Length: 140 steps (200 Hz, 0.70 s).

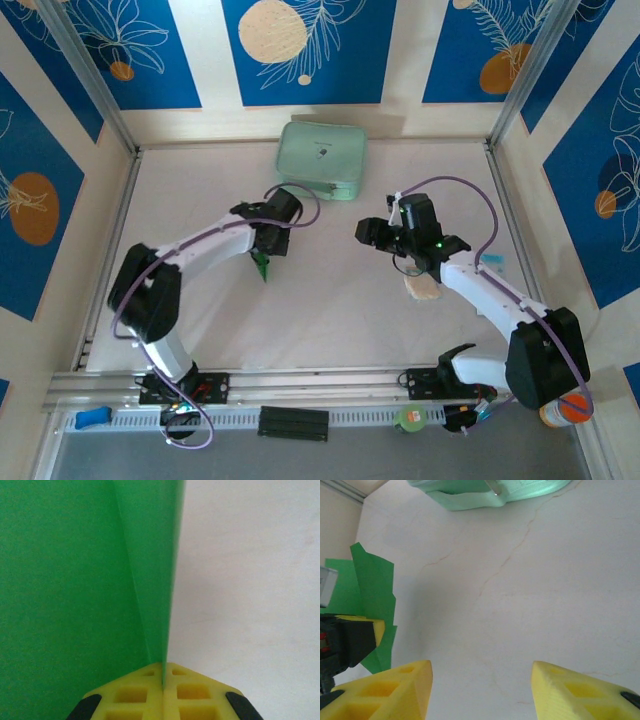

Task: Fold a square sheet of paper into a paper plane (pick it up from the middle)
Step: Turn over the paper at the center of the table.

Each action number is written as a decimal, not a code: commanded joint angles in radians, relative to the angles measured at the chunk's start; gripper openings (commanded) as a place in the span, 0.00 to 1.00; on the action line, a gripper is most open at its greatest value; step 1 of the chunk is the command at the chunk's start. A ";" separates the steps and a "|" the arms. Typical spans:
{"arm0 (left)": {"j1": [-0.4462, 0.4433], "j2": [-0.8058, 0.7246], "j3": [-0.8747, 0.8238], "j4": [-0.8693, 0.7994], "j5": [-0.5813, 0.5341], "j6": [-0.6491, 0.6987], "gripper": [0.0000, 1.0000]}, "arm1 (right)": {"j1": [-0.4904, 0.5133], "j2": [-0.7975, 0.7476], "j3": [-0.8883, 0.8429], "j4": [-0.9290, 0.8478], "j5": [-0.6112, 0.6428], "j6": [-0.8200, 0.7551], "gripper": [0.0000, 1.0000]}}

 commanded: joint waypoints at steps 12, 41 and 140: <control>-0.044 0.142 0.104 -0.205 -0.264 -0.007 0.07 | -0.008 -0.030 -0.022 -0.033 0.047 -0.020 0.55; -0.058 0.239 0.159 -0.242 -0.319 -0.040 0.09 | -0.014 -0.036 -0.027 -0.039 0.054 -0.017 0.54; -0.076 0.372 0.223 -0.251 -0.287 -0.102 0.22 | -0.044 -0.025 -0.038 -0.039 0.040 0.017 0.54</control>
